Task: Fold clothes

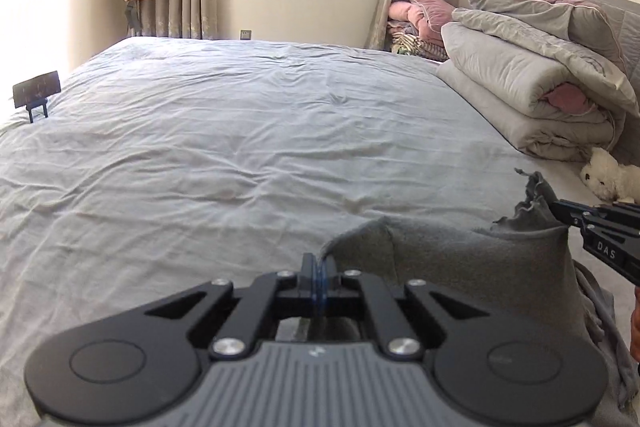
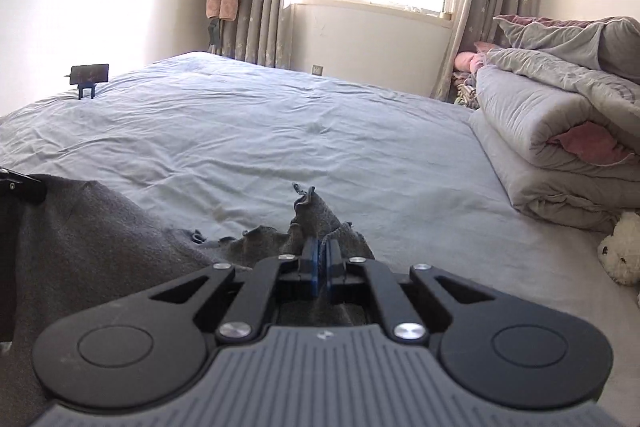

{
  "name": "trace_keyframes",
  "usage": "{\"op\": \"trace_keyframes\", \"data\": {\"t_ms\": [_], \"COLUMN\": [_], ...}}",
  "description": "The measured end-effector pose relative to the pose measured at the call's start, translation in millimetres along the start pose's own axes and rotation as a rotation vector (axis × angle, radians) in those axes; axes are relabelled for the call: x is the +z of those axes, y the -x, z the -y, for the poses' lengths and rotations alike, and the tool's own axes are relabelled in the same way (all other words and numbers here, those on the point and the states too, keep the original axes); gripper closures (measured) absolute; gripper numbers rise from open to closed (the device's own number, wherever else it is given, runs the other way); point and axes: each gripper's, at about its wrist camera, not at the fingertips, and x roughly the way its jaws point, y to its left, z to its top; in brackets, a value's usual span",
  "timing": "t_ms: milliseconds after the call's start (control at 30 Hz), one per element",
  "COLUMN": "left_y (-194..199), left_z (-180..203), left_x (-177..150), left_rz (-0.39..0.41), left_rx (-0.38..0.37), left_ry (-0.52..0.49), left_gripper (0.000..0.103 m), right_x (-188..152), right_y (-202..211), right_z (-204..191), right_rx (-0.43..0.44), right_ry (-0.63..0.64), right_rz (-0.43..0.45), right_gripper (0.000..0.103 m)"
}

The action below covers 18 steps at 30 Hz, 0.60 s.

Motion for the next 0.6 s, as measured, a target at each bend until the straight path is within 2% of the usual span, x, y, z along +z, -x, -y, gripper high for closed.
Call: {"op": "trace_keyframes", "data": {"t_ms": [67, 133, 167, 233, 300, 333, 367, 433, 533, 600], "left_y": [-27.2, -63.5, -79.6, -91.9, -78.7, -70.0, -58.5, -30.6, 6.9, 25.7], "left_z": [0.0, 5.1, 6.3, 0.8, -16.8, -26.4, -33.9, -45.2, -45.7, -33.5], "left_x": [9.9, 6.2, 2.0, -6.0, -8.5, -9.2, -11.1, -17.2, -40.8, -66.2], "left_rz": [-0.029, -0.104, -0.142, -0.165, -0.131, -0.113, -0.100, -0.085, -0.117, -0.161], "left_rx": [0.018, 0.062, 0.094, 0.152, 0.133, 0.113, 0.101, 0.089, 0.042, 0.011], "left_ry": [0.005, -0.015, -0.025, -0.016, 0.050, 0.087, 0.112, 0.139, 0.137, 0.082], "left_gripper": [0.101, 0.099, 0.095, 0.094, 0.081, 0.076, 0.069, 0.065, 0.057, 0.042], "right_x": [-0.3, -10.2, -15.2, -24.7, -28.8, -30.6, -33.8, -43.0, -68.1, -90.4], "right_y": [-20.8, -42.7, -53.7, -66.2, -37.7, -21.5, -5.8, 19.5, 44.0, 57.5], "right_z": [-4.2, -5.1, -5.6, -2.4, 18.3, 30.4, 44.9, 75.5, 112.7, 130.2], "right_rx": [-0.049, -0.055, -0.058, -0.053, -0.042, -0.056, -0.081, -0.109, -0.156, -0.118], "right_ry": [-0.020, -0.020, -0.019, -0.024, -0.034, -0.035, -0.036, -0.039, -0.061, -0.117], "right_rz": [-0.024, -0.116, -0.162, -0.233, -0.183, -0.148, -0.127, -0.139, -0.240, -0.313], "right_gripper": [0.100, 0.100, 0.099, 0.099, 0.079, 0.049, 0.034, 0.034, 0.034, 0.034]}}
